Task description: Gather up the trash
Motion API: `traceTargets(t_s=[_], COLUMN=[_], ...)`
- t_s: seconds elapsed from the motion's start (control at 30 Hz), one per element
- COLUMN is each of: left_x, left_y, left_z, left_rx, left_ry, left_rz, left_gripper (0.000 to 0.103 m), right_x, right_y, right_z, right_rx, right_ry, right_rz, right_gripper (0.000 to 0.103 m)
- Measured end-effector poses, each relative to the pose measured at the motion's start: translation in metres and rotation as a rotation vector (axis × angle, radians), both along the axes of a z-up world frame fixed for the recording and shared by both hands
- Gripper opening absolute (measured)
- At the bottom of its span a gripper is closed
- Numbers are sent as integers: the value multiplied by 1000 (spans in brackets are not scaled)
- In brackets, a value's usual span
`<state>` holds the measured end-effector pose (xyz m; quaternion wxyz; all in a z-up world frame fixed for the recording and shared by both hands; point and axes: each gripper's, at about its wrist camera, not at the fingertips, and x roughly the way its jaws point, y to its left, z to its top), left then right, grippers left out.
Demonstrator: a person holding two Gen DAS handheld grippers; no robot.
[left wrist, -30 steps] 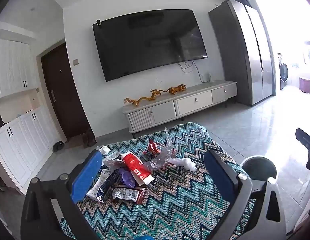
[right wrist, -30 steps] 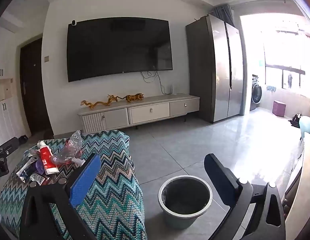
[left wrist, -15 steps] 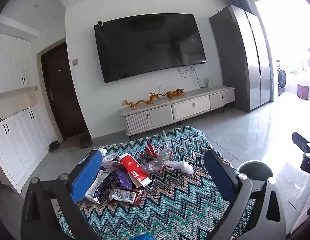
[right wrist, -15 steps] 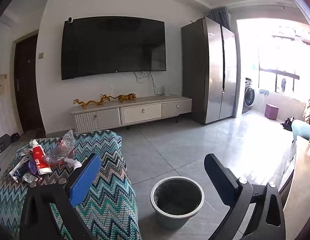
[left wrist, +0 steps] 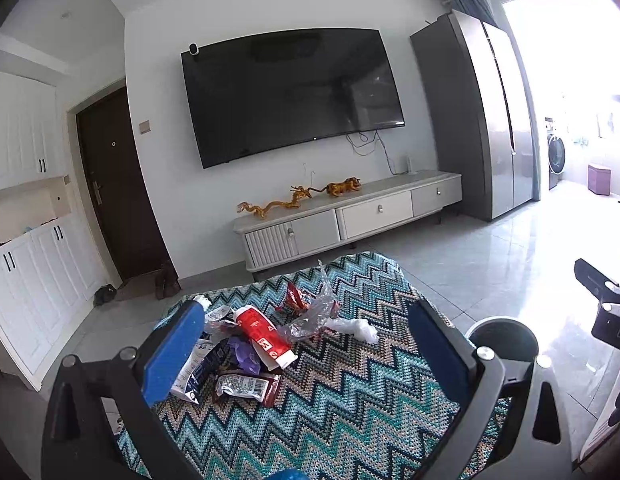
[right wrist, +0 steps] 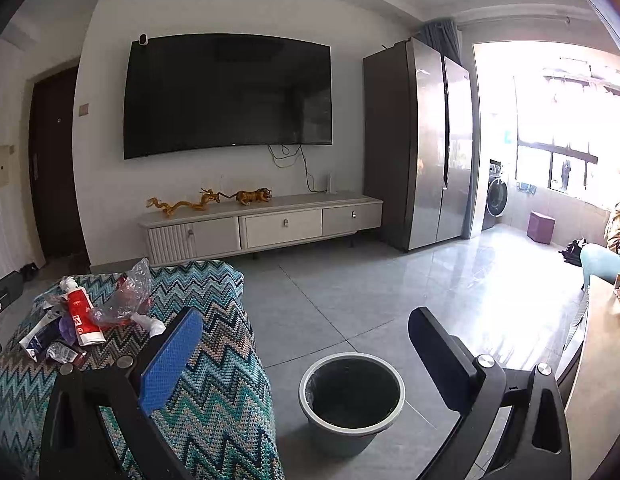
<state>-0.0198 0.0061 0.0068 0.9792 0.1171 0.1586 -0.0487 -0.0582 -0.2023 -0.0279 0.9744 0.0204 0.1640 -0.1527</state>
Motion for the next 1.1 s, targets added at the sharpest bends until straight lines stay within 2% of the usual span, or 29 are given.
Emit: traceTargets(t_s=[0.27,0.67,0.83,0.93,1.03,1.1], left_x=[-19,-22,-15,-6,7,22], left_y=[2,14,40,70,97,116], left_z=[11,16,24,32,35,34], left_rx=[-14,-43,-86,-114,-131,-129], left_ry=[-46,-54,-92,-120,-116,-79], left_rz=[4,6,67,137,189,222], left_gripper=[103,103,103,103,103,103], right_x=[-15,-32,-31,-28,-19,-10], right_y=[0,6,5,4,5,7], right_z=[9,22,23,24,24,22], right_rx=[8,-11,-9,-8,-15,-23], right_ry=[-36,-81,-107,-121,-124,-115], right_rz=[1,1,18,31,46,69], right_gripper=[103,103,103,103,103,103])
